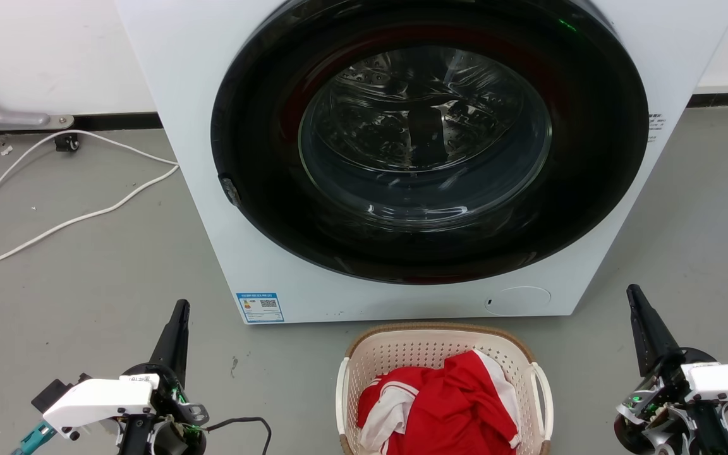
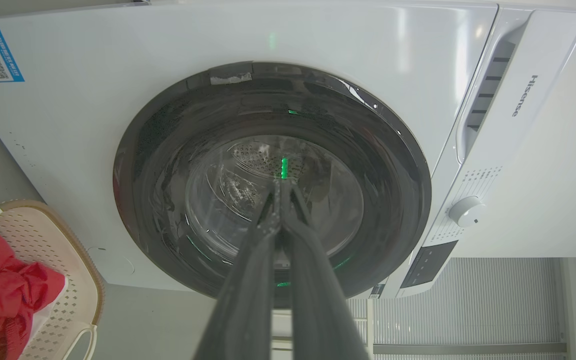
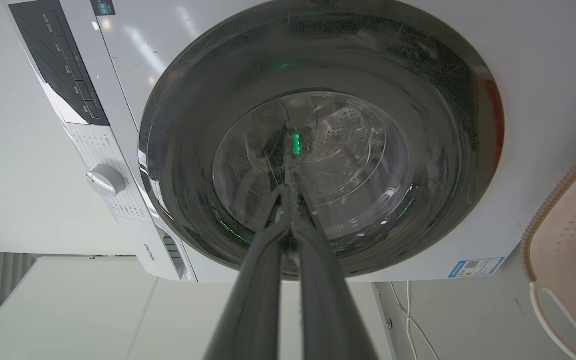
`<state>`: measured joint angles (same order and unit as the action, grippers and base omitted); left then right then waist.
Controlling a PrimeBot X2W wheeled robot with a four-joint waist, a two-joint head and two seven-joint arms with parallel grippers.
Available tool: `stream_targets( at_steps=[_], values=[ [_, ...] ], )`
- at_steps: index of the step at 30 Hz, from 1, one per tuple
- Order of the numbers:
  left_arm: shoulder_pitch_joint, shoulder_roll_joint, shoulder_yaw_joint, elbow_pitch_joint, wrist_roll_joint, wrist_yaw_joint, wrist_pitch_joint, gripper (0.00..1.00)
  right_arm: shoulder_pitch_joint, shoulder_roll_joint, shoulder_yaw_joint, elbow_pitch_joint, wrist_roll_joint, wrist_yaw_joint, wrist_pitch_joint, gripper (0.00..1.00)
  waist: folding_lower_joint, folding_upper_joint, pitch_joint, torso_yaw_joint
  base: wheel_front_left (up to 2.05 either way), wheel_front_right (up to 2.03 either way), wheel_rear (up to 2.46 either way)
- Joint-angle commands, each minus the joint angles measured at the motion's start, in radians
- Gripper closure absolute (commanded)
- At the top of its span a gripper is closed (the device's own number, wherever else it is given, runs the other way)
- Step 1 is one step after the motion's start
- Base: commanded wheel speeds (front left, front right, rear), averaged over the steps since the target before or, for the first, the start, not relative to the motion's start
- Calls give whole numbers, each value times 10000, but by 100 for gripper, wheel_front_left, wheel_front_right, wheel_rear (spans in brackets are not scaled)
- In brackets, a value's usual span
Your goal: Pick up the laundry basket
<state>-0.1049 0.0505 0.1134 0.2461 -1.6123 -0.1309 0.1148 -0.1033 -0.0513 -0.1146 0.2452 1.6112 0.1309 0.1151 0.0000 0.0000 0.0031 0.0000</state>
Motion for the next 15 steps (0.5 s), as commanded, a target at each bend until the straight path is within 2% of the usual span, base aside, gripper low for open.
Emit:
stream_targets(
  at_steps=[1, 15],
  values=[
    [-85, -7, 23, 2, -14, -20, 21, 100, -111, 15, -11, 6, 16, -3, 26, 100, 0, 0, 0, 0, 0, 0, 0],
    [-85, -7, 23, 1, -16, -20, 21, 100, -112, 16, -10, 6, 16, -3, 27, 100, 0, 0, 0, 0, 0, 0, 0]
  ],
)
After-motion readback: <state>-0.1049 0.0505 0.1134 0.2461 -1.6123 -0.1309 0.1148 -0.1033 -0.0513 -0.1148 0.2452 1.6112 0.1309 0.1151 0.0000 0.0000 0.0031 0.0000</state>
